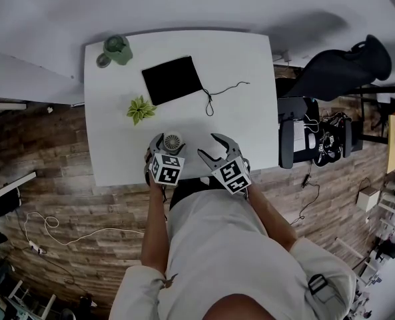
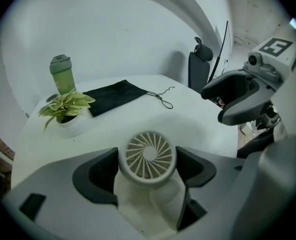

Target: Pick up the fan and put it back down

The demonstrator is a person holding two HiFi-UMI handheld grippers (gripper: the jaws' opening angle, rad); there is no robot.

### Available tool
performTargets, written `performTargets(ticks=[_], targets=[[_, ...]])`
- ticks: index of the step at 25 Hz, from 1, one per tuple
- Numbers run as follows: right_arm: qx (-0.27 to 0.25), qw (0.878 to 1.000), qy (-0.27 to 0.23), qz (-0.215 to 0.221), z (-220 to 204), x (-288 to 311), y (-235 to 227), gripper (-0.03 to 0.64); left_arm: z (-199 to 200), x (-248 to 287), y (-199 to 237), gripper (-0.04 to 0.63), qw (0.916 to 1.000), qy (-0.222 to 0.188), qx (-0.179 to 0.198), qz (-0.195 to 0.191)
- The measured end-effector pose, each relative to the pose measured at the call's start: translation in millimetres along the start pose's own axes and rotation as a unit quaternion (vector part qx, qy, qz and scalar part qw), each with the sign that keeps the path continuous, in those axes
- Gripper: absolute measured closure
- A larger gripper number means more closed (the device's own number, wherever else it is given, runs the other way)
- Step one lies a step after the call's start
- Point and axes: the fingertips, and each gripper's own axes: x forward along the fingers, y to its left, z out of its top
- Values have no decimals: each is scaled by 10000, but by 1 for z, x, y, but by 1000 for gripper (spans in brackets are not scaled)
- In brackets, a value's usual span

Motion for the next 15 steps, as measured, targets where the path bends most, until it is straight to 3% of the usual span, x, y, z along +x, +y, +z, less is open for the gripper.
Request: performTargets(ticks=[15], targets=[[-12, 9998, -163, -98, 4, -14, -7, 350, 25, -20, -3, 241, 9988, -404, -46, 261]])
